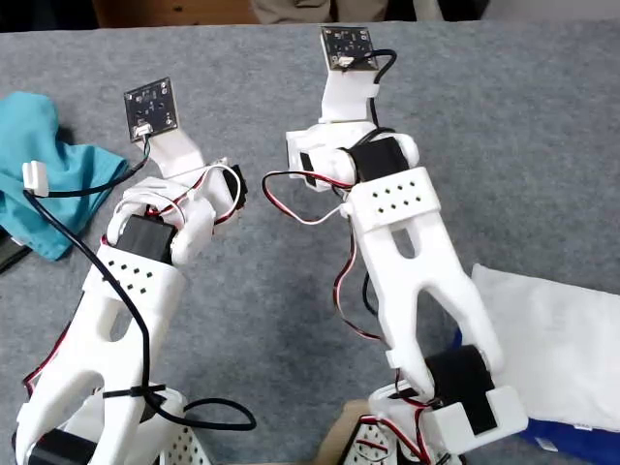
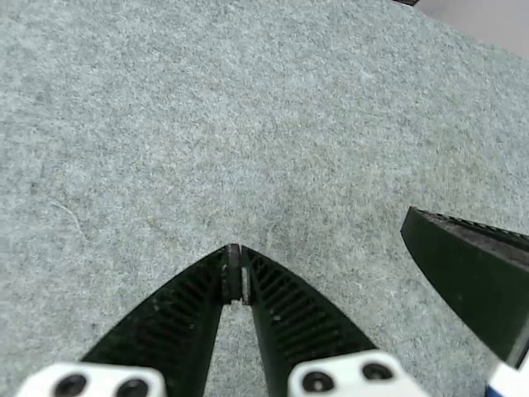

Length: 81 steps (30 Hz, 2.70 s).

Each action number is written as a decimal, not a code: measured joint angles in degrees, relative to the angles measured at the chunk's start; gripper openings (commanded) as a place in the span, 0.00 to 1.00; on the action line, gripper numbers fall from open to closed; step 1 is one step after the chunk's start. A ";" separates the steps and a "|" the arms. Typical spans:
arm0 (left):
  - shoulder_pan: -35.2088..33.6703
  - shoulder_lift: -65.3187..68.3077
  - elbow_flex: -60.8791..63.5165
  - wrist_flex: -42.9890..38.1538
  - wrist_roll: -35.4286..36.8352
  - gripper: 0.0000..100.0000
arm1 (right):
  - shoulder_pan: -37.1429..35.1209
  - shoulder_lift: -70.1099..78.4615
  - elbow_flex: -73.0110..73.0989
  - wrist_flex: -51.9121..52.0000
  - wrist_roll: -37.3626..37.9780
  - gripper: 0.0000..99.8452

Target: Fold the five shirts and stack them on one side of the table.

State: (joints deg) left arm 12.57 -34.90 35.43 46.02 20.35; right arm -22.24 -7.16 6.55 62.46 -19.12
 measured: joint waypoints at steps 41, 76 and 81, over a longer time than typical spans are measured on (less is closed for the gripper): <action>-66.81 0.00 -2.99 5.36 -21.36 0.21 | -17.85 31.03 -49.85 33.58 33.76 0.27; -72.97 54.07 -53.19 31.65 -19.25 0.28 | -23.56 66.29 -88.26 27.08 41.32 0.27; -72.62 62.51 -63.21 32.88 -16.26 0.28 | -24.09 66.64 -83.96 23.47 40.62 0.27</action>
State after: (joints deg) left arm -60.04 27.60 -27.78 78.90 4.09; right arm -46.33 59.47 -77.41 85.93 21.49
